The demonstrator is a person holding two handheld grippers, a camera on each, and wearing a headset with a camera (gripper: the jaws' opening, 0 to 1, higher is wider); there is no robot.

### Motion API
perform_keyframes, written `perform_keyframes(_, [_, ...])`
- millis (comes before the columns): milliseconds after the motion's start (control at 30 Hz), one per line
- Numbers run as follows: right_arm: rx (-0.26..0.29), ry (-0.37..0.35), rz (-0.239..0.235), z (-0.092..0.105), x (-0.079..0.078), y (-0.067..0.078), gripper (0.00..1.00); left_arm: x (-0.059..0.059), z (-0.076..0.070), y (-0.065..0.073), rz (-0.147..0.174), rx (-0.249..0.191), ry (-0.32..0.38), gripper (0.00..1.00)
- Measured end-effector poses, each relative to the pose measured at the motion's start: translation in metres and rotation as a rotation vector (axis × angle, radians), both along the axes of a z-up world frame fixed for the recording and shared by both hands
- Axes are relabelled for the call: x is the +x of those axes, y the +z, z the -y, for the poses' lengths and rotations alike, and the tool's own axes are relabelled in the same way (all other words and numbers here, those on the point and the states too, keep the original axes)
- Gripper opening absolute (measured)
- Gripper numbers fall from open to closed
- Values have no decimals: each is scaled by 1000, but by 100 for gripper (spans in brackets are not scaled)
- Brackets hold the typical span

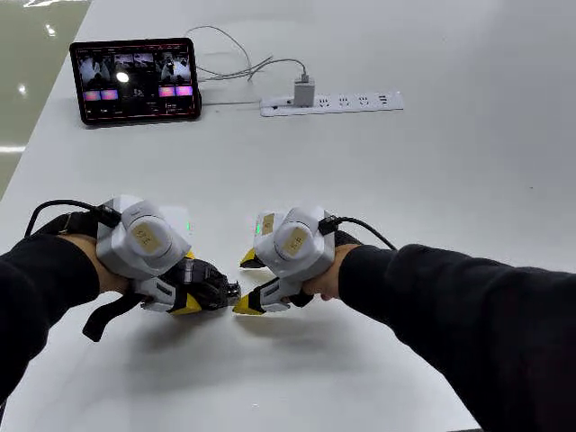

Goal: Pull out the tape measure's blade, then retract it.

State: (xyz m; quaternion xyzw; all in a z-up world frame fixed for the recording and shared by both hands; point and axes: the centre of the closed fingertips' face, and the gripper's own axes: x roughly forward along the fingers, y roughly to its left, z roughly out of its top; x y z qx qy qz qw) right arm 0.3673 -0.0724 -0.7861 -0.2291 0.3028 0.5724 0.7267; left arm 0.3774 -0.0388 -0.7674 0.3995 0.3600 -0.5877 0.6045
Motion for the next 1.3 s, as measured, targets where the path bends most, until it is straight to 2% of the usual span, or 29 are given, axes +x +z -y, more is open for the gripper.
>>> perform_keyframes(100, [-9,19,19,-3,1,-2,29,0,0,-1,1,-1,1,33])
perform_keyframes(433, [-23,70,20,-10,-4,-6,12,0,0,-2,1,-7,9,34])
perform_keyframes(467, [-31,79,30,-10,-3,-7,12,0,0,-2,1,-8,10,34])
perform_keyframes(733, [-75,70,13,-10,-2,-7,11,-1,0,-2,-1,-11,14,34])
perform_keyframes(833, [-67,98,28,-8,-2,-8,9,0,0,-2,0,-9,14,34])
perform_keyframes(1000, [-50,50,-23,-6,0,-8,8,1,-1,-2,6,-5,23,33])
perform_keyframes(1100, [-46,63,-8,-6,-1,-8,8,0,-1,-2,8,-1,20,33])
perform_keyframes(1300, [-39,46,-13,-6,-1,-7,8,0,-1,-1,10,0,18,33])
